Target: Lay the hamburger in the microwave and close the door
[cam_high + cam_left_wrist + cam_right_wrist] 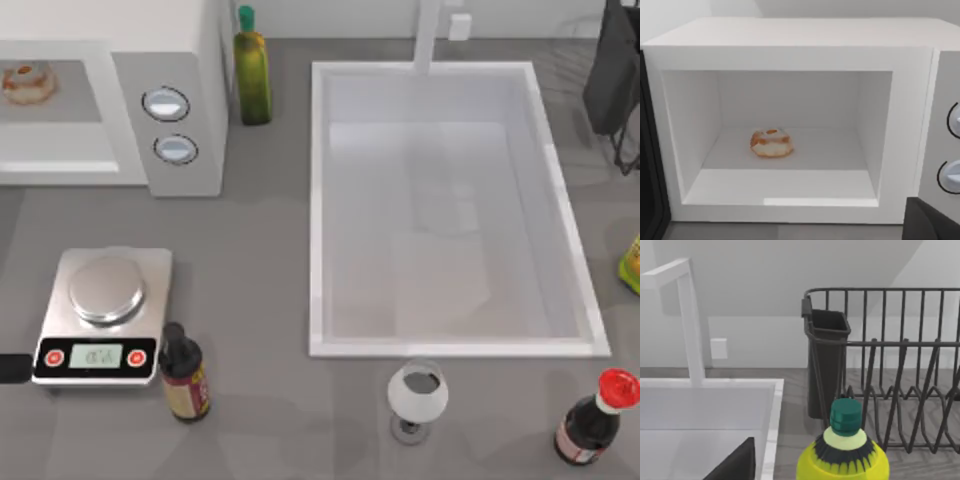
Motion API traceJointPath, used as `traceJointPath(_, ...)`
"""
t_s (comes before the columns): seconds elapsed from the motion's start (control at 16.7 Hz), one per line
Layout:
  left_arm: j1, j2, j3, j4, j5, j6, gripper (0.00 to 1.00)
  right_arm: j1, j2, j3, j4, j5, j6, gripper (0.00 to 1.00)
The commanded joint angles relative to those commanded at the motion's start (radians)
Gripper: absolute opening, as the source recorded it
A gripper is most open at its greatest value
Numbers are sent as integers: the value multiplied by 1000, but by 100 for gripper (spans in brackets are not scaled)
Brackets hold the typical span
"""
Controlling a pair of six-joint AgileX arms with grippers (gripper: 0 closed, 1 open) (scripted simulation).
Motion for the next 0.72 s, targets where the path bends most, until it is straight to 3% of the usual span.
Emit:
traceJointPath(0.12, -17, 10, 1, 10, -17, 0, 0, 0, 0, 0, 0, 0, 0, 100)
traceJointPath(0.54, -204, 113, 8, 105, -203, 2, 0, 0, 0, 0, 0, 0, 0, 100)
traceJointPath(0.72, -217, 120, 9, 112, -217, 2, 0, 0, 0, 0, 0, 0, 0, 100)
